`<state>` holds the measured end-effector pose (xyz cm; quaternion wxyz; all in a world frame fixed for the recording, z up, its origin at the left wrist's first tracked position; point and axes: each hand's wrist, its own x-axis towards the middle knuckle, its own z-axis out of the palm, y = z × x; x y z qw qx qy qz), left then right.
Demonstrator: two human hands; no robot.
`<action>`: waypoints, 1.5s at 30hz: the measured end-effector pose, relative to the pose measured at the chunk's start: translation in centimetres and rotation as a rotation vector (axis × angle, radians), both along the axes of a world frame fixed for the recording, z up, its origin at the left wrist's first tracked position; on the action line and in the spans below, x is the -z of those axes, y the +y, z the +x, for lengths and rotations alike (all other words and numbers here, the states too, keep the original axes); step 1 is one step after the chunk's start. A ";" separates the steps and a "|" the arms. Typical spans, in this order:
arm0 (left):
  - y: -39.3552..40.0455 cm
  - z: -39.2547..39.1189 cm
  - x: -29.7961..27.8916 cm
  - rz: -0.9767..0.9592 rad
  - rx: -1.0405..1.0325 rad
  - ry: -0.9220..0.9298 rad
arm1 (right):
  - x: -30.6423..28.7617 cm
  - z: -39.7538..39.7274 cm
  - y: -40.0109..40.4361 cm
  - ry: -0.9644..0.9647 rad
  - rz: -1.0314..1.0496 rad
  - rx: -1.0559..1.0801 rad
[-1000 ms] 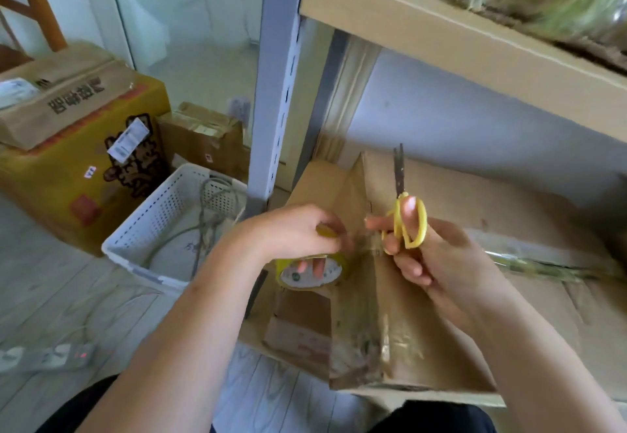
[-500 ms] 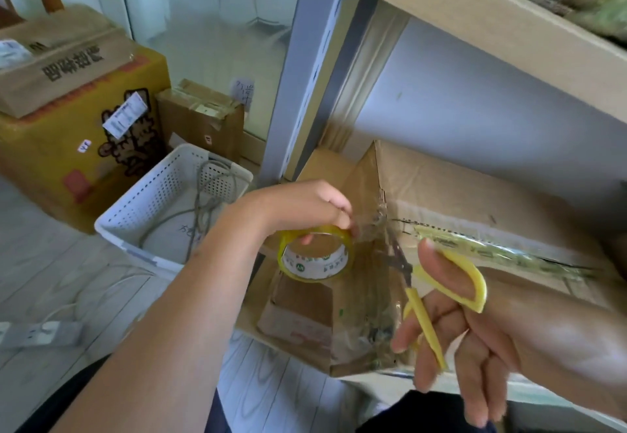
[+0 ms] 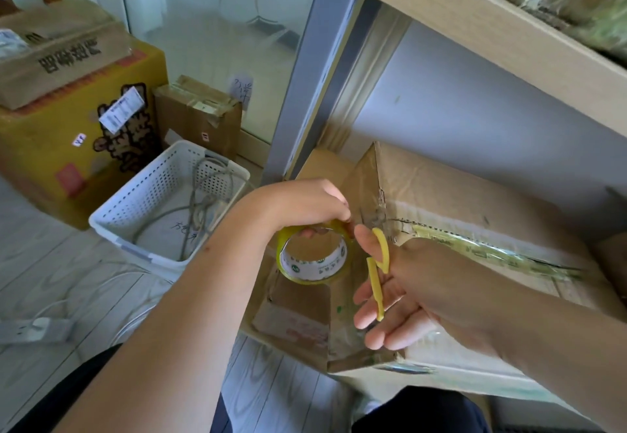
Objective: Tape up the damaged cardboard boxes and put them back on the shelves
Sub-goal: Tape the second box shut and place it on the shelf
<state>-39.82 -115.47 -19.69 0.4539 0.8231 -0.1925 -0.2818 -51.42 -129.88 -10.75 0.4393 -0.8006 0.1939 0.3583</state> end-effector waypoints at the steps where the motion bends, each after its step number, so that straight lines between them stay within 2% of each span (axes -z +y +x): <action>1: 0.0 0.0 -0.1 0.014 0.005 -0.004 | 0.3 -0.3 0.1 -0.025 -0.004 0.034; 4: 0.0 0.0 -0.1 0.029 0.015 -0.022 | 0.8 -0.7 0.4 -0.063 0.057 0.215; 7: 0.0 -0.1 -0.1 0.027 0.040 -0.035 | 0.7 -0.7 1.1 -0.005 0.174 0.407; 12: 0.2 -0.1 0.0 0.005 0.033 0.013 | 1.4 -1.0 1.0 -0.109 0.055 0.351; 19: 0.2 -0.2 0.6 0.216 -0.021 0.046 | -0.4 -0.9 0.1 -0.166 0.036 0.073; 23: 0.0 0.0 0.8 0.217 -0.069 0.033 | -2.2 2.4 -1.5 -0.595 -0.314 -0.188; 25: -0.2 0.1 0.7 0.188 -0.090 0.032 | -2.3 4.6 -2.2 -0.727 -0.490 -0.355; 30: -0.6 0.3 1.2 0.202 -0.091 0.015 | -1.1 7.5 -2.5 -0.742 -0.926 -0.821; 35: -0.5 0.4 1.6 0.200 -0.080 -0.001 | -0.1 8.7 -1.5 -0.740 -1.055 -1.075; 38: -0.6 0.4 1.7 0.255 -0.071 -0.015 | 0.5 8.6 -0.7 -0.676 -1.062 -1.147; 40: -0.7 0.3 1.8 0.260 -0.081 -0.009 | 0.6 8.4 -0.6 -0.664 -1.014 -1.100; 41: -0.7 0.2 1.7 0.242 -0.085 0.000 | 0.4 8.1 -1.0 -0.678 -0.937 -1.008; 43: -0.9 -0.1 1.2 0.194 -0.109 0.019 | -0.2 7.3 -2.7 -0.743 -0.675 -0.690; 45: -1.3 -0.5 0.2 0.191 -0.180 -0.039 | -0.8 6.2 -5.9 -0.835 -0.468 -0.369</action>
